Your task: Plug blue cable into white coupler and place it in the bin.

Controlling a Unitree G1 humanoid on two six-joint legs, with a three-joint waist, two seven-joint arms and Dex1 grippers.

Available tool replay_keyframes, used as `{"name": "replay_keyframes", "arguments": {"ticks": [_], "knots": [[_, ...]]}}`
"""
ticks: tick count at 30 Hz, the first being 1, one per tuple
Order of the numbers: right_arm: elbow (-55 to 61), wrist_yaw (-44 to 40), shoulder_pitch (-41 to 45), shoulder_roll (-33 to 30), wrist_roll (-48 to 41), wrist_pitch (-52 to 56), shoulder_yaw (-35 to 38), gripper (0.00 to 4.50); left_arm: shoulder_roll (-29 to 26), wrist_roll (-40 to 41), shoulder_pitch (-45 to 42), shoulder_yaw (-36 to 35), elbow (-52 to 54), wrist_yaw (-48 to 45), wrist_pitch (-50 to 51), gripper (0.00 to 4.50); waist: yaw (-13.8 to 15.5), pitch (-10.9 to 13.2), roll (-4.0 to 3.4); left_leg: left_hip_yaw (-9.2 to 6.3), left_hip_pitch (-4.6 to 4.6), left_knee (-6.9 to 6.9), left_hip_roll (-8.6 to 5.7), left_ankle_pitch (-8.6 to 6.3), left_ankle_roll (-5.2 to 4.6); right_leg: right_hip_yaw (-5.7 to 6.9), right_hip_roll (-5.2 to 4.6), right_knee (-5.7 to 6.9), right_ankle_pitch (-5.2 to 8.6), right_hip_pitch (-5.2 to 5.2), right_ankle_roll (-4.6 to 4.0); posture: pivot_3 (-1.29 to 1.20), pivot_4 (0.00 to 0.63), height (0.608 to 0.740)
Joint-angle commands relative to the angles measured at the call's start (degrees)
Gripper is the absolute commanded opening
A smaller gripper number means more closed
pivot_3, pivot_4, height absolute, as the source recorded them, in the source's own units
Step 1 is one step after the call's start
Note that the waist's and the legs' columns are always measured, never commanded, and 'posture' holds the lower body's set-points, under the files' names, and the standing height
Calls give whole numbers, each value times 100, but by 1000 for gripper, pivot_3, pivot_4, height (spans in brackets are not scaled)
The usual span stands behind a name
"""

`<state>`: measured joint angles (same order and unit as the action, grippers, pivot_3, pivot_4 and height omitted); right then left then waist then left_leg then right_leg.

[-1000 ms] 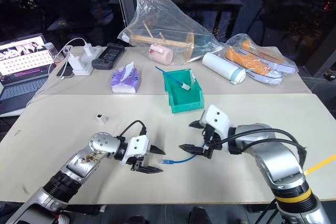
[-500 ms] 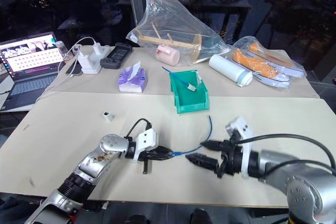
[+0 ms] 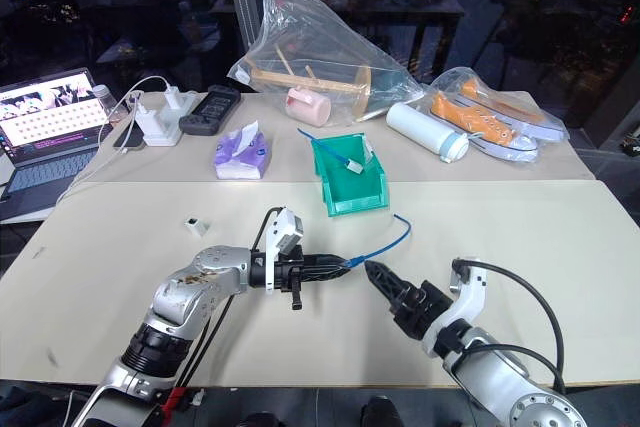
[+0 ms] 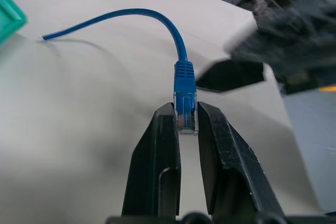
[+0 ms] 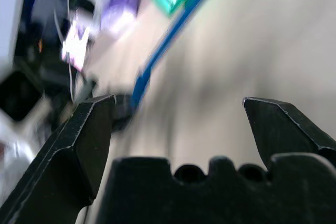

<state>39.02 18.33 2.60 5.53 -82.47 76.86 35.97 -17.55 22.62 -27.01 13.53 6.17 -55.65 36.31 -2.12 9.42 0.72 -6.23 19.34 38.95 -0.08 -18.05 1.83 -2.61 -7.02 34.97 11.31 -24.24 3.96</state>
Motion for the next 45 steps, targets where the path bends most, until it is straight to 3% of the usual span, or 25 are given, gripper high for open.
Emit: {"name": "replay_keyframes", "arguments": {"ticks": [1, 8, 14, 22, 25, 26, 29, 35, 40, 45], "knots": [[-22, 1035, -247, 234, -1235, -1141, -1013, 4500, -65, 14, 13, 133, 293, -13, -69, 78, -34, 0, 0, 0, 0, 0, 0, 0, 0, 0, 0, 0, 1, 0, -1, 0, 150, 740], [25, 1752, -595, -677, -2137, -2425, -2154, 4500, 128, 41, 43, 304, 195, 47, -131, 78, -28, 0, 1, -1, 3, 1, -1, 0, -1, 0, 0, -8, 4, 5, 2, 0, 150, 740], [180, 1752, -735, -1282, -2258, -3236, -2595, 2827, 104, 35, 49, 301, 184, 45, -188, 78, -35, 0, 1, 0, 1, -1, 0, -1, -3, 0, 2, -7, 11, 4, -1, 0, 150, 740], [319, 1589, -801, -1839, -2168, -3899, -2900, 60, -3, 36, 70, 303, 189, 6, -237, 78, -31, 0, 1, -1, 2, 0, -1, -2, -3, -1, 2, -9, 12, 5, -1, 0, 150, 740], [353, 1542, -823, -1963, -2085, -4108, -2962, 25, -88, 64, 95, 281, 221, -19, -211, 78, -30, 1, 2, -1, 2, -1, 0, -2, -4, 0, 2, -10, 12, 5, -1, 0, 150, 740], [372, 1523, -833, -2002, -2051, -4166, -2981, 0, -117, 109, 108, 245, 243, -11, -143, 1078, -30, 1, 2, -1, 2, -1, 0, -2, -4, -1, 1, -9, 12, 5, -2, 0, 150, 740], [397, 1421, -777, -2123, -1898, -4334, -2993, 0, -360, 330, 156, 4, 380, -116, 76, 1989, -35, 1, 2, -1, 2, -2, 0, -3, -5, 0, 2, -9, 14, 4, -2, 0, 150, 740], [265, 1183, -461, -2415, -1690, -4533, -2991, 0, -866, 691, 359, -958, 514, 128, 288, 4304, -42, 1, 2, -1, 2, -2, 0, -3, -5, 0, 2, -8, 16, 0, -2, 0, 150, 740], [89, 973, -126, -2613, -1586, -4463, -3167, 0, -1275, 1002, 946, -1559, 974, 227, 433, 4428, -36, 2, 1, -1, -1, -8, 1, -5, -8, 0, 2, -6, 22, -2, -2, 0, 150, 740], [-53, 805, 6, -2705, -1694, -4380, -3395, 0, -1050, 1881, 1282, -2766, 1553, 859, 420, 4428, 8, 9, 13, -5, 5, -9, 2, -6, -10, 3, 1, -8, 23, -5, -1, 0, 150, 740]]}}
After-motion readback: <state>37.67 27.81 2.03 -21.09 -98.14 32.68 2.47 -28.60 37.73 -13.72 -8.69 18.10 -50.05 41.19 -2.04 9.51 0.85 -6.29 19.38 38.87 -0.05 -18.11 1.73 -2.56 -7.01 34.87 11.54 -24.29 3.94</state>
